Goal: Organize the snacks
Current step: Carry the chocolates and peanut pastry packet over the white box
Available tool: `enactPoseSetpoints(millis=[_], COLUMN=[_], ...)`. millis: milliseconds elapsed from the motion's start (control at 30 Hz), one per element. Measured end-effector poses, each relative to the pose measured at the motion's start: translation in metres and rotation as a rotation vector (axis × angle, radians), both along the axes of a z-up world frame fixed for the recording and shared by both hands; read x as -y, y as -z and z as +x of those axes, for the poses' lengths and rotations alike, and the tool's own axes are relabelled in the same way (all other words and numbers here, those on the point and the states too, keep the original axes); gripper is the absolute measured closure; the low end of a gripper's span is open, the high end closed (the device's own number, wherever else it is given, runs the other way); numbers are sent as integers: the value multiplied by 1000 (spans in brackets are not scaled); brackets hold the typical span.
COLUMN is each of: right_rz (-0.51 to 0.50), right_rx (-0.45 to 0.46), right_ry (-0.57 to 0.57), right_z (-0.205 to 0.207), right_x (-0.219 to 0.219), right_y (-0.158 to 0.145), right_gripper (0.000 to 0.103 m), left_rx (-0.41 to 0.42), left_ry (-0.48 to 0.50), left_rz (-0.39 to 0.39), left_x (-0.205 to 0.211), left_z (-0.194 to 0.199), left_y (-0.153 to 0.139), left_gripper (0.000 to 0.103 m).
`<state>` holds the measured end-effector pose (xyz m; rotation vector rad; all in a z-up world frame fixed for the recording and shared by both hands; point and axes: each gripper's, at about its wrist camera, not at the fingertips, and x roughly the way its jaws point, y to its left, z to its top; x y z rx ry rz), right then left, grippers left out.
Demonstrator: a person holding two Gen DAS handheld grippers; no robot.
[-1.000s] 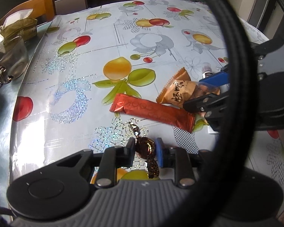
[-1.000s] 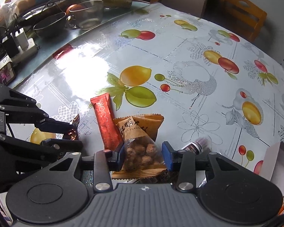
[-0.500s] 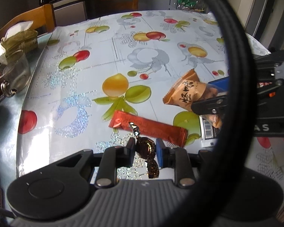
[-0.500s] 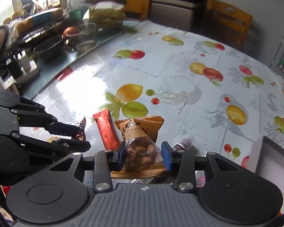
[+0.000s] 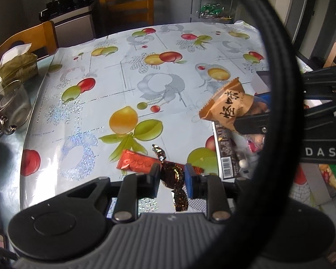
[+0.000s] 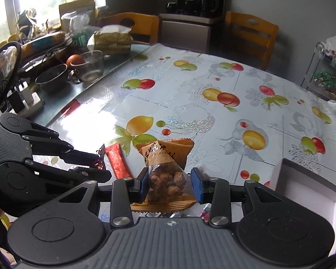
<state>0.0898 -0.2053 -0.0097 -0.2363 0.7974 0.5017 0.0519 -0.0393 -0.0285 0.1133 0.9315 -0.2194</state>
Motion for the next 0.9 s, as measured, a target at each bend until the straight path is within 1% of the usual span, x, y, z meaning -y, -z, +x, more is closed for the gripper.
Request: enactPoseSetpoints(millis=[367, 900], right_rz=[17, 14], right_rx=[33, 56], right_ry=[77, 231], right_z=[-8, -20], right_x=[28, 78], right_y=[-11, -16], right_gripper=[63, 63], left_rx=[19, 49], left_ry=[44, 176], left_rz=[-8, -33], left_x=[22, 77], left_z=[7, 17], left_y=[-16, -35], left_gripper=[83, 83])
